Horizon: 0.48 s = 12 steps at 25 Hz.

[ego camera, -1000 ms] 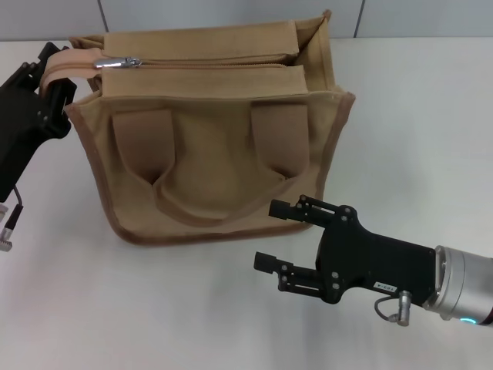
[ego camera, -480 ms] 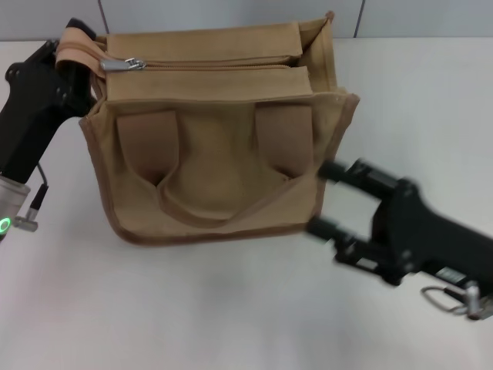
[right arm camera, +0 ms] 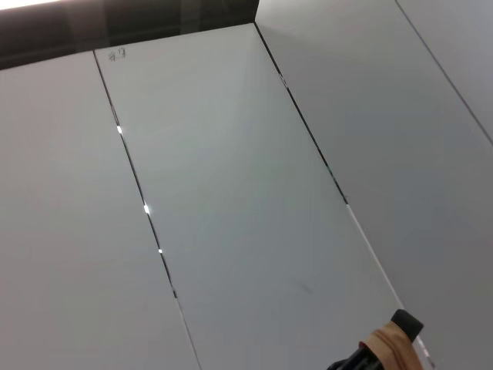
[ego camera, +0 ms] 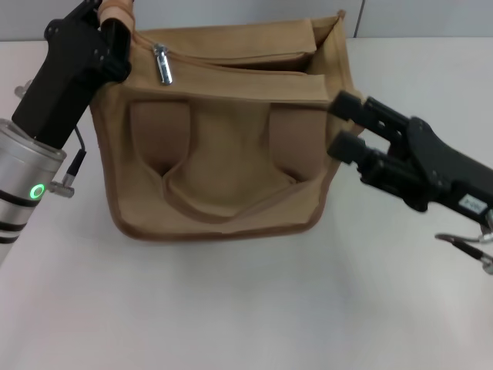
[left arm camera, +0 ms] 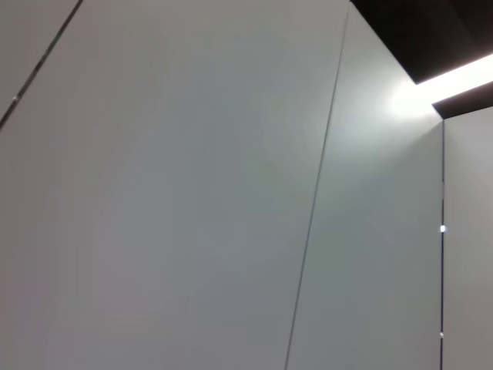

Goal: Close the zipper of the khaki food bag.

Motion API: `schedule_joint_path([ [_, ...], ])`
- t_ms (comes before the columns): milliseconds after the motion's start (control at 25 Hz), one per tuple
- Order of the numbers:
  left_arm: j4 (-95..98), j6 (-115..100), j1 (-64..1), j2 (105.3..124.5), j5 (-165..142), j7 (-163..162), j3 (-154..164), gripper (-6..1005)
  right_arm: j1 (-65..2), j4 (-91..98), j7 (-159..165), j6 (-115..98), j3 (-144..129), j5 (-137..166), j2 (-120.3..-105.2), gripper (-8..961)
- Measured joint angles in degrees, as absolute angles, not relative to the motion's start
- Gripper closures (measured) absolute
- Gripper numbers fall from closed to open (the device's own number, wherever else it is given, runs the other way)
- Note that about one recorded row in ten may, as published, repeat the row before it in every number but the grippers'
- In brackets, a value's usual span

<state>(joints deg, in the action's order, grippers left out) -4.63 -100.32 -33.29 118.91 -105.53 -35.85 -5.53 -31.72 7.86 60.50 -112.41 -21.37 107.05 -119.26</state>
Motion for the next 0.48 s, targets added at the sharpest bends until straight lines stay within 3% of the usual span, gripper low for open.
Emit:
schedule_joint_path([
  [160, -4.97, -101.05, -34.08, 118.91, -105.63, -36.21, -5.53, 981, -34.06, 7.89, 62.77, -112.24, -20.93, 106.70, -119.27, 236],
  [480, -5.99, -101.46, -35.83, 118.92, -107.05, -36.94, -5.21, 981, -36.96, 7.03, 69.03, -107.99, -20.59, 102.43, -119.58, 372],
])
